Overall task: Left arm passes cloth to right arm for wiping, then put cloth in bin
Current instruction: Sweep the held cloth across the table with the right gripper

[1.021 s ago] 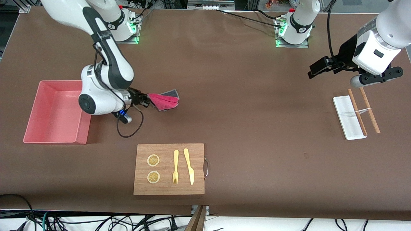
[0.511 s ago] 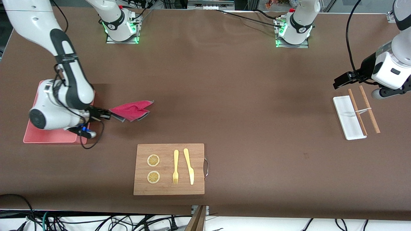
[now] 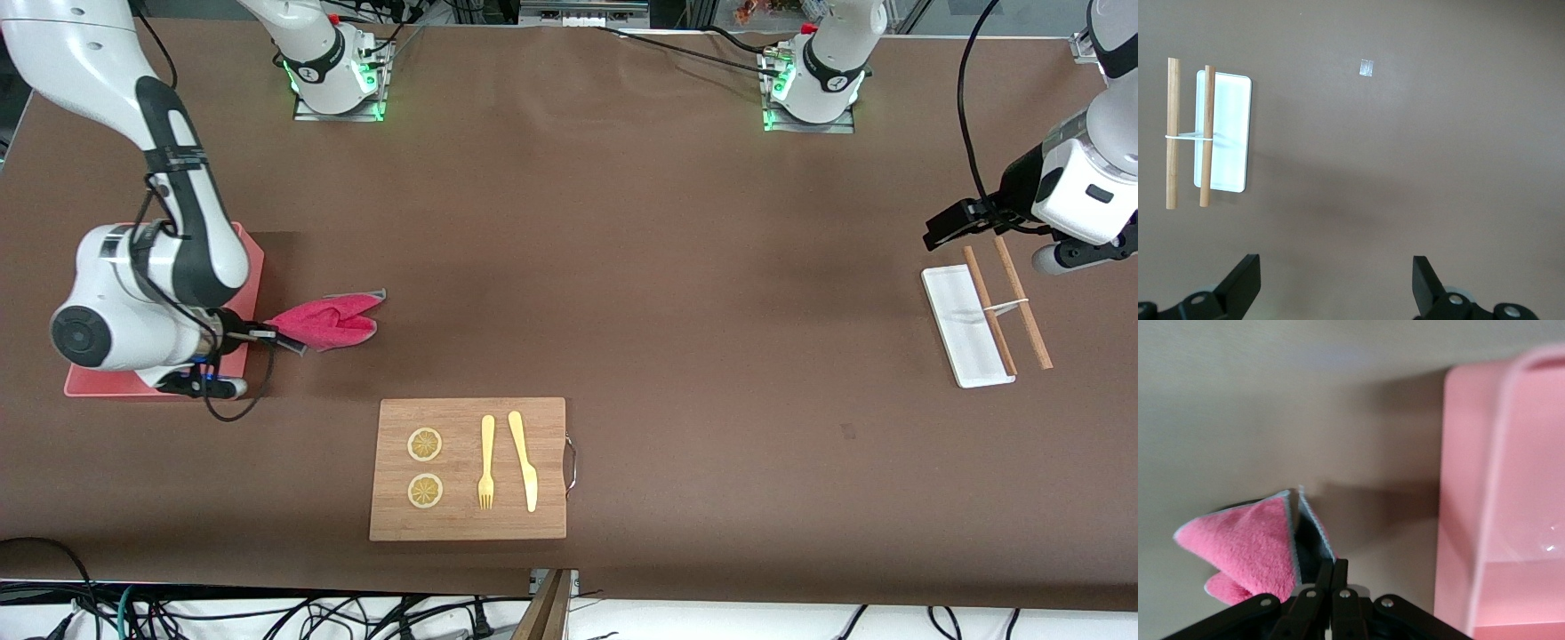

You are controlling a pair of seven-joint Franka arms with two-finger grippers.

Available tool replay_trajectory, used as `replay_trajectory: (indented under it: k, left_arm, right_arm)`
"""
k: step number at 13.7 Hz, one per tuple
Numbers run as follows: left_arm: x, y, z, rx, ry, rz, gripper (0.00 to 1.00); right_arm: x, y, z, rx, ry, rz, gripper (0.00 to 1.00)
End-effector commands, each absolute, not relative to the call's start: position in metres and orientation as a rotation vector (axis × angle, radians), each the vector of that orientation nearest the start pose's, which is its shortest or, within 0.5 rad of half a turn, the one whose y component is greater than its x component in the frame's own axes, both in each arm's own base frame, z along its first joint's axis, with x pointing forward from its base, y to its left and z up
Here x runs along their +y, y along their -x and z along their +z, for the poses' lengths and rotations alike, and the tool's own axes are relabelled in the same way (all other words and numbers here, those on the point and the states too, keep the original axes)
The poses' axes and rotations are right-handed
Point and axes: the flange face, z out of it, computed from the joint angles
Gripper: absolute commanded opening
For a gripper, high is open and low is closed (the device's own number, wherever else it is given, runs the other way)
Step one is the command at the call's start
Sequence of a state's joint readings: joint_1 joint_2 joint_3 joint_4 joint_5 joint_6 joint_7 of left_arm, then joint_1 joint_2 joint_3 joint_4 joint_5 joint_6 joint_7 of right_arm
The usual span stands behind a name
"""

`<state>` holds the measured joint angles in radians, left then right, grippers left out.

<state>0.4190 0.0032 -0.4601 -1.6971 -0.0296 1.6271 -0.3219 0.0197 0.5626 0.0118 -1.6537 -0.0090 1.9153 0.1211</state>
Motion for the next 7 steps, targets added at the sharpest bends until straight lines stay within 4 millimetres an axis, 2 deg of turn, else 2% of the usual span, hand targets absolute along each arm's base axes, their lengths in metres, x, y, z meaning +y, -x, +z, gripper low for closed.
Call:
replay_trajectory:
  k: [1, 3, 5, 7]
  left_arm:
    - [-0.025, -0.559, 0.571, -0.402, 3.108, 0.103, 1.0]
    - [-0.025, -0.558, 0.575, -0.398, 3.108, 0.085, 1.0]
    - [-0.037, -0.555, 0.577, -0.345, 3.111, 0.08, 1.0]
    - [-0.024, -0.553, 0.576, -0.378, 3.106, 0.085, 1.0]
  right_arm:
    - [0.07, -0.654, 0.254, 0.181, 3.201, 0.469, 0.0]
    - [0.112, -0.648, 0.243, 0.288, 3.219, 0.472, 0.0]
    - [0.154, -0.642, 0.235, 0.416, 3.227, 0.435, 0.0]
    - [0.201, -0.631, 0.224, 0.541, 3.229, 0.39, 0.0]
